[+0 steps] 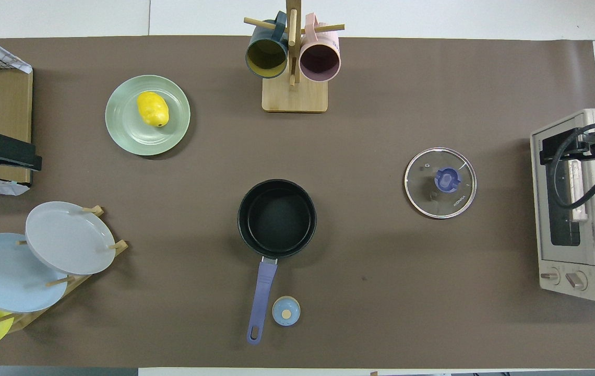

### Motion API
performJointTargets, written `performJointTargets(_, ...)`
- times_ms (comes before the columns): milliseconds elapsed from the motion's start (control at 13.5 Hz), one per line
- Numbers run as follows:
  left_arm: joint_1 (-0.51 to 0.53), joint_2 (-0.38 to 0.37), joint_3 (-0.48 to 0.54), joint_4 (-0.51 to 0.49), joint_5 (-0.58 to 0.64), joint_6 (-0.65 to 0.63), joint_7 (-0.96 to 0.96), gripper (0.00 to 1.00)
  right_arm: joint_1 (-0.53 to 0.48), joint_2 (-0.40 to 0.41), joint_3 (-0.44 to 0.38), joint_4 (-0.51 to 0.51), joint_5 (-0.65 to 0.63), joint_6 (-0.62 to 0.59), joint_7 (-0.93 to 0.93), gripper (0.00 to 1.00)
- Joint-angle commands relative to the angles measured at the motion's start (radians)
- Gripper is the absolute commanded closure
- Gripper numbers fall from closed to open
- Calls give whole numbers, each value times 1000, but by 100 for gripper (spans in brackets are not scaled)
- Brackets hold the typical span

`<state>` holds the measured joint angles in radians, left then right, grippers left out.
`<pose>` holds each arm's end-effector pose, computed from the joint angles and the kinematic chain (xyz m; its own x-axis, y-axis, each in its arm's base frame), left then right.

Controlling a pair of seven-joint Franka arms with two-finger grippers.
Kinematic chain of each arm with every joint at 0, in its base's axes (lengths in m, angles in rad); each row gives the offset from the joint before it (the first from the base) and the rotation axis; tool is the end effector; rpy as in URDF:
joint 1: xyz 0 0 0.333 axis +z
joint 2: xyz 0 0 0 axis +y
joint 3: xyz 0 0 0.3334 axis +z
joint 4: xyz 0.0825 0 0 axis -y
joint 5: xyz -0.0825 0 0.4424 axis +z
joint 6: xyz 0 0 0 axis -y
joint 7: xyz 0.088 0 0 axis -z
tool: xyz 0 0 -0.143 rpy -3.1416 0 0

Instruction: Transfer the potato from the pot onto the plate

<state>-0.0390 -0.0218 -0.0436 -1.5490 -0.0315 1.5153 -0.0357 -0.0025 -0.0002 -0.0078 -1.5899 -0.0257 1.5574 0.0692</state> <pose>0.5974 -0.0544 0.6258 0.9987 -0.0486 -0.0130 -0.0482 -0.9984 0.0301 0.6096 -0.0100 0.5948 0.9964 -0.0797 -0.0304 -0.0789 -0.9965 0.0279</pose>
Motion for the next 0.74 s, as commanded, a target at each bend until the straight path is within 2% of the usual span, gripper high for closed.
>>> performJointTargets(0, -12, -24, 5, -20, -2, 5, -15, 0, -14, -12, 11, -9, 10, -3, 1, 0)
performJointTargets(222, -18, -24, 4, -20, 35, -1, -3, 0, -14, -12, 11, -9, 10, -3, 1, 0)
performJointTargets(667, -21, -32, 1, -23, 30, -33, -3, 0, -14, -12, 11, -9, 10, -3, 1, 0)
